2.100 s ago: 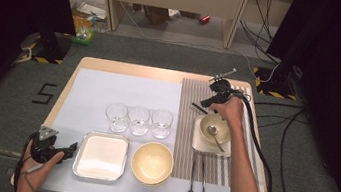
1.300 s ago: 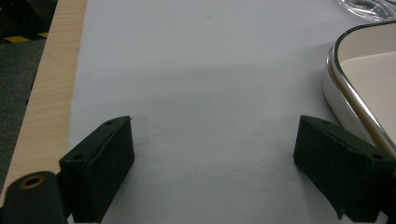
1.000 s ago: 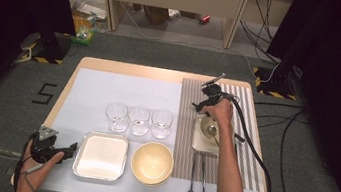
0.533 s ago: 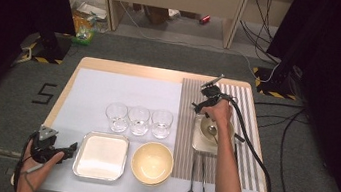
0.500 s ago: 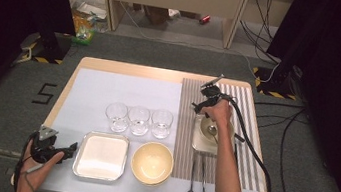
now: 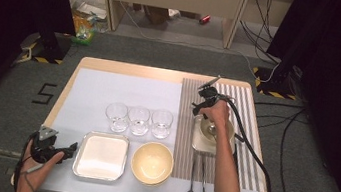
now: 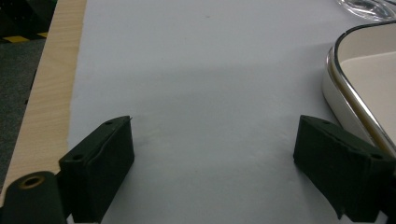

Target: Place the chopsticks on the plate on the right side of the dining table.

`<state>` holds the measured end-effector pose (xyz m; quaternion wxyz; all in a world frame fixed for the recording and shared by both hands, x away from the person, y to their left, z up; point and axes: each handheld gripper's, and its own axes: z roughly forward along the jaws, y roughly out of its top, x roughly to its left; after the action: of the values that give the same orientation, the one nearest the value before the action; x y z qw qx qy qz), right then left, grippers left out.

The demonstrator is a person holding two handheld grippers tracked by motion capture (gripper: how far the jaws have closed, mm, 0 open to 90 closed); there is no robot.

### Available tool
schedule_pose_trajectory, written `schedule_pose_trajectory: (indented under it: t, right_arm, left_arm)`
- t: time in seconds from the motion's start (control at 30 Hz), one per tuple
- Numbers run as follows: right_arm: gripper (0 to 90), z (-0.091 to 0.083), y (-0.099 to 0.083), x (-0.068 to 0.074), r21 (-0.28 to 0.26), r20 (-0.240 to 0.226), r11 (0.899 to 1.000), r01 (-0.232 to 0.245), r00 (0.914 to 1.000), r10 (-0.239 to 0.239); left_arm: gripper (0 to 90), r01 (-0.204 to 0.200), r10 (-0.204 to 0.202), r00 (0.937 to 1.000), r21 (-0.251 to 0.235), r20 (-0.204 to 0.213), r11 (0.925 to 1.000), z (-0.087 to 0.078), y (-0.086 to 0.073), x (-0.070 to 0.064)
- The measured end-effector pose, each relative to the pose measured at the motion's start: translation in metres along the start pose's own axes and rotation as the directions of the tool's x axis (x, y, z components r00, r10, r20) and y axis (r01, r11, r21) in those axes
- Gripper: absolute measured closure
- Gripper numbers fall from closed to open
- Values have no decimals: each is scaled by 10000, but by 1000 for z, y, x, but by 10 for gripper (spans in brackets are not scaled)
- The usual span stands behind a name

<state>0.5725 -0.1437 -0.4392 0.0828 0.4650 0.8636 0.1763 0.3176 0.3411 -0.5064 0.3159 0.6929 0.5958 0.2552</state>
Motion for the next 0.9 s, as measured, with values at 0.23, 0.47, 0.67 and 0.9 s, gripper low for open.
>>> schedule_pose_trajectory:
  t: [0.23,0.47,0.67,0.9]
  right_arm:
    - [410,1,-1,3,172,-148,9997,187,9997,-184]
    - [425,-2,-1,7,140,-230,9995,298,9993,-295]
    - [431,-3,-3,12,191,-349,9984,528,9980,-521]
    - [433,-5,-5,16,315,-413,9978,580,9975,-567]
  left_arm:
    - [111,-1,1,10000,-1,-2,10000,0,0,0]
    - [111,-3,3,10000,3,0,10000,0,0,0]
    - [111,-6,6,10000,4,-4,10000,0,0,0]
    - [111,-5,5,10000,3,-7,10000,0,0,0]
